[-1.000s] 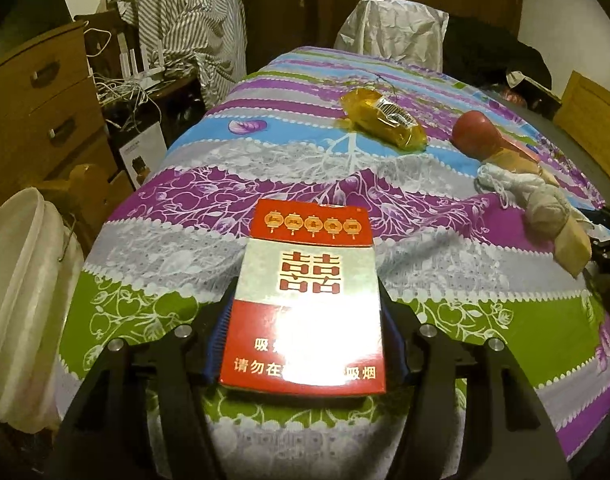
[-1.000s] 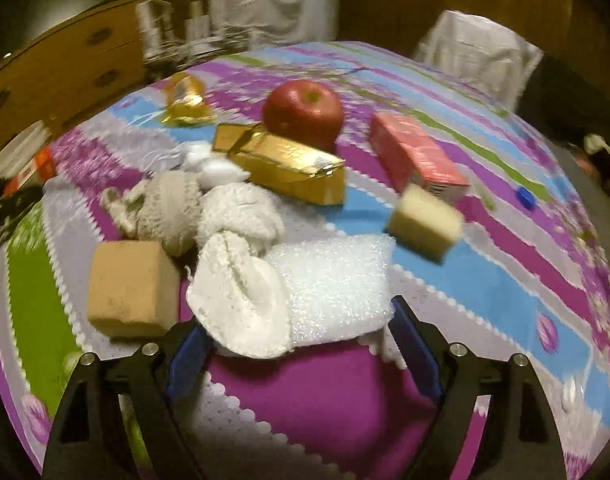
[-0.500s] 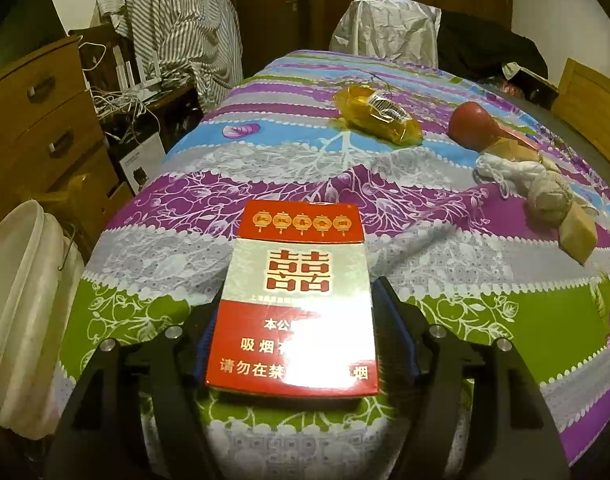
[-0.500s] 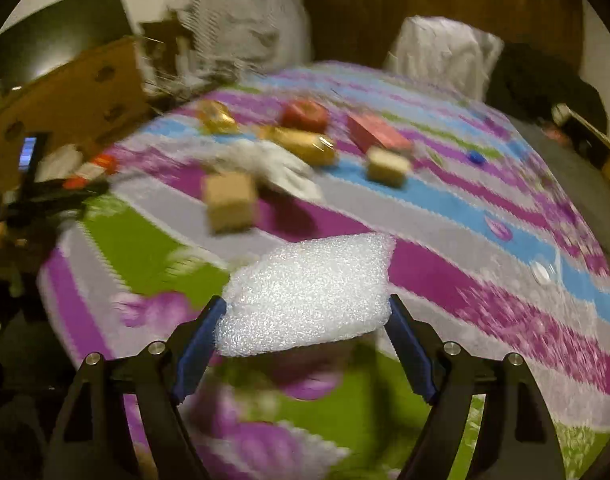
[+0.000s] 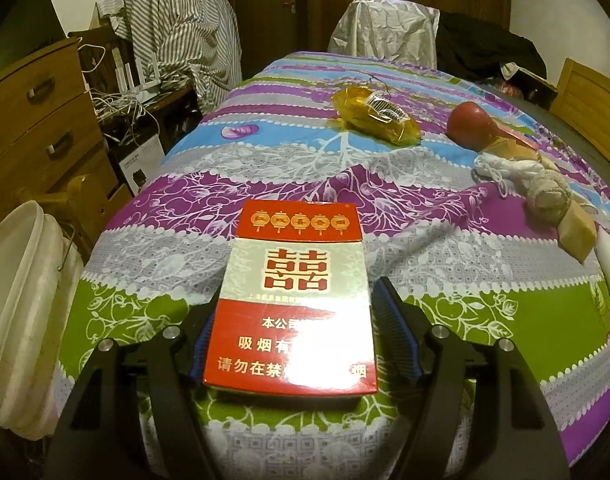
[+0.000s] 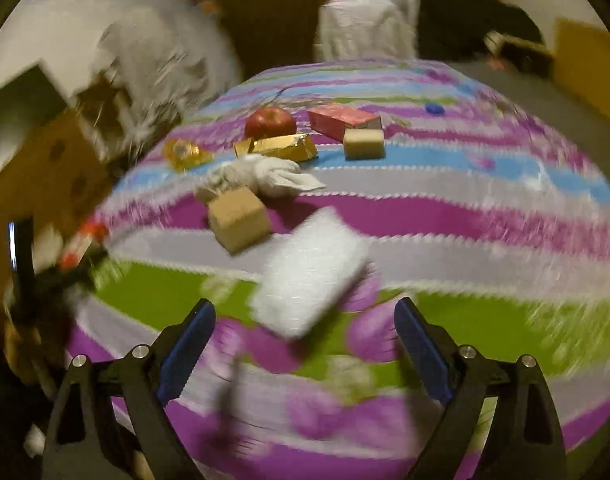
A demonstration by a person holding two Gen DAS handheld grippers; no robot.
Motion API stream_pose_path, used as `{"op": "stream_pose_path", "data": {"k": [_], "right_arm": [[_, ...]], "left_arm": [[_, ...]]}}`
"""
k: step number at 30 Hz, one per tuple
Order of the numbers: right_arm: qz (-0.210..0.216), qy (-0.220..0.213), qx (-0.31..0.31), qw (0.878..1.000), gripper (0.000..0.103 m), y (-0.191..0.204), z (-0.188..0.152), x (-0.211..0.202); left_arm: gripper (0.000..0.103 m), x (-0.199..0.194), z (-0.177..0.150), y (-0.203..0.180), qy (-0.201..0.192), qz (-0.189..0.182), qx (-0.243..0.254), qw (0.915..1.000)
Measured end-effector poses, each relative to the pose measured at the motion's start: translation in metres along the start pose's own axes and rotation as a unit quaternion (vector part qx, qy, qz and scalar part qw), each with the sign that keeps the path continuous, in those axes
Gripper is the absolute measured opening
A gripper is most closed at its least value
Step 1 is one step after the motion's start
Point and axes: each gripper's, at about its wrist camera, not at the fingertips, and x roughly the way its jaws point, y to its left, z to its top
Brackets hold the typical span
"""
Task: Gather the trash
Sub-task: 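Grasp the bubble-wrap foam with the right tool while the left tool holds the cigarette pack, then carry the cigarette pack and white foam over the white bucket with both tools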
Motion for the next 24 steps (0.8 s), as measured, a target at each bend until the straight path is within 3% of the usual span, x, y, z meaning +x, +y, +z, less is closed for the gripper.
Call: {"op": "stream_pose_path", "data": {"k": [4, 6, 7, 8, 13, 15, 16, 24], "right_arm": [[-0.045, -0.005, 0.057, 0.997, 0.089, 0.020, 0.001, 0.021], [-0.082, -0.004, 0.067, 0.994, 0.075, 0.027, 0.002, 0.036], [-0.095, 0.000, 0.076, 0.993, 0.061, 0.027, 0.002, 0.042], [-0.105, -0.001, 0.089, 0.990, 0.054, 0.025, 0.001, 0.044], [-0.086, -0.017, 0.111, 0.990, 0.052, 0.020, 0.001, 0.043], [-0.070, -0.023, 0.109, 0.991, 0.052, 0.023, 0.000, 0.037], [-0.066, -0.026, 0.102, 0.992, 0.052, 0.027, 0.000, 0.034], [-0.012, -0.063, -0.010, 0.998, 0.052, 0.102, 0.009, 0.003]], "left_arm": [[0.067, 0.000, 0.000, 0.000, 0.000, 0.002, 0.002, 1.0000], [0.067, 0.000, -0.001, 0.000, 0.000, 0.004, 0.003, 1.0000], [0.067, 0.000, -0.001, 0.000, -0.001, 0.005, 0.003, 1.0000], [0.067, 0.000, -0.001, 0.000, -0.001, 0.004, 0.003, 1.0000], [0.066, -0.001, -0.001, 0.000, -0.003, 0.003, 0.002, 1.0000], [0.060, -0.003, -0.001, 0.002, -0.005, 0.004, -0.005, 1.0000], [0.054, -0.004, -0.001, 0.004, -0.008, 0.006, -0.011, 0.9999], [0.054, -0.029, -0.009, 0.007, -0.034, 0.010, -0.019, 0.9992]]}}
